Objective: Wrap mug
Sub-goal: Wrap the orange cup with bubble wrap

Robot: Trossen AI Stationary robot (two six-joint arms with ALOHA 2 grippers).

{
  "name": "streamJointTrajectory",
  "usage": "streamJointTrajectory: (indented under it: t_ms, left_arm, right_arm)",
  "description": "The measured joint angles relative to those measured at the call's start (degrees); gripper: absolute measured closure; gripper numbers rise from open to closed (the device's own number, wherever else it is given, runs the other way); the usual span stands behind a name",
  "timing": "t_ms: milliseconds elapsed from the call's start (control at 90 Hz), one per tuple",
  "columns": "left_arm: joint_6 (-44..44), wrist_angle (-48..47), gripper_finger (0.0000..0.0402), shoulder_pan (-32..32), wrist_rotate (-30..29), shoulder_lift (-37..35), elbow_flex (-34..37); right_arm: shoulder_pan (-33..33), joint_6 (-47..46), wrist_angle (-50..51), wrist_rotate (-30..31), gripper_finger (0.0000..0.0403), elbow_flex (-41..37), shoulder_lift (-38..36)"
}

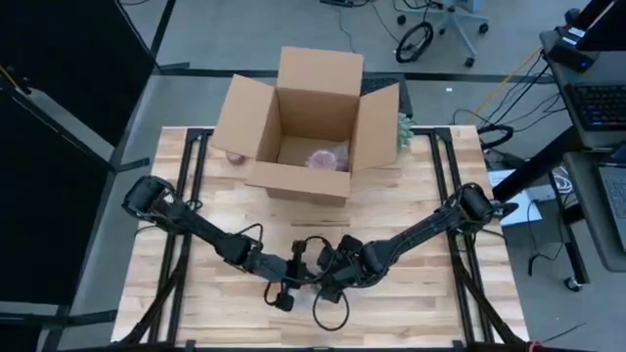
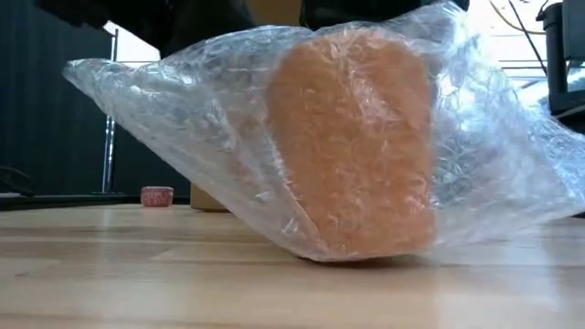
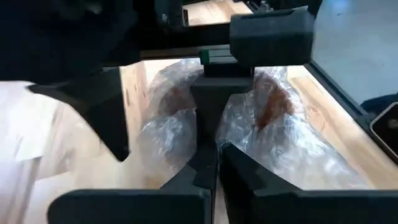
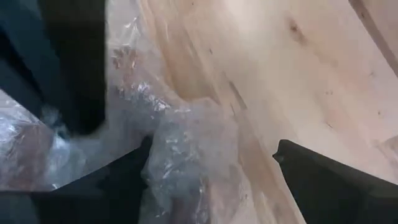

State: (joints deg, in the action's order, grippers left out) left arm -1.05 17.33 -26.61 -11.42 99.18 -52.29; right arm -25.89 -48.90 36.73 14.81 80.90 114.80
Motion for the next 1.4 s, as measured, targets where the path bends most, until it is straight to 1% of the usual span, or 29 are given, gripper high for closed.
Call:
streamJointTrajectory:
  t_ms: [100,267,411,500,567,678,800,922,1033,1133,1278,1322,1356,1400]
  left_arm:
    - [-0.05,-3.10,0.0402,0.00,-0.09,-0.97,-0.11]
    - [-0.30,-13.34,0.0401,0.00,-0.25,-4.07,-0.36]
    - [-2.97,-19.96,0.0401,-0.17,-0.63,-8.91,-0.15]
    - [-3.31,-21.82,0.0401,-0.17,-0.67,-12.67,-0.26]
    - [-4.59,-23.15,0.0401,-0.16,-0.77,-14.44,-0.26]
    - [-5.05,-23.30,0.0401,-0.13,-1.09,-15.00,-0.26]
    - [-6.13,-24.98,0.0401,-0.11,-1.09,-14.58,-0.26]
    - [-6.17,-27.55,0.0401,-0.11,-1.09,-13.97,-0.17]
    - [-6.17,-27.25,0.0401,-0.11,-1.14,-13.75,-0.22]
    - [-6.17,-27.48,0.0401,-0.11,-1.16,-13.64,-0.22]
    - [-6.19,-27.30,0.0401,-0.11,-1.20,-13.64,-0.24]
    - [-6.19,-27.24,0.0401,-0.11,-1.22,-13.66,-0.24]
    - [-6.19,-27.23,0.0401,-0.11,-1.22,-13.66,-0.25]
    - [-6.21,-27.22,0.0401,-0.11,-1.20,-13.66,-0.24]
  right_arm:
    - [0.00,-0.02,0.00,-0.04,0.0093,-0.02,0.01]
    - [0.00,-0.35,-0.02,-0.29,0.0093,-0.03,0.03]
    - [0.11,-0.22,0.70,-4.99,0.0093,-0.20,0.20]
    - [0.06,-0.96,1.22,-7.29,0.0093,-0.24,0.24]
    - [-0.10,-1.12,1.37,-7.79,0.0093,-0.31,0.32]
    - [0.53,-2.17,1.22,-7.87,0.0093,-0.32,2.10]
    - [1.50,-2.15,1.16,-11.36,0.0105,0.07,4.68]
    - [1.53,-2.29,0.56,-11.39,0.0140,0.19,5.25]
    - [1.49,-2.27,-0.72,-11.13,0.0190,0.20,5.07]
    - [1.44,-2.08,-1.60,-10.73,0.0250,0.19,4.87]
    - [1.46,-0.97,-3.03,-11.08,0.0351,0.19,4.72]
    - [1.51,0.16,-2.95,-11.23,0.0361,0.19,4.66]
    - [1.50,0.87,-2.70,-10.54,0.0378,0.17,4.61]
    - [1.49,1.21,-2.88,-10.21,0.0383,0.18,4.61]
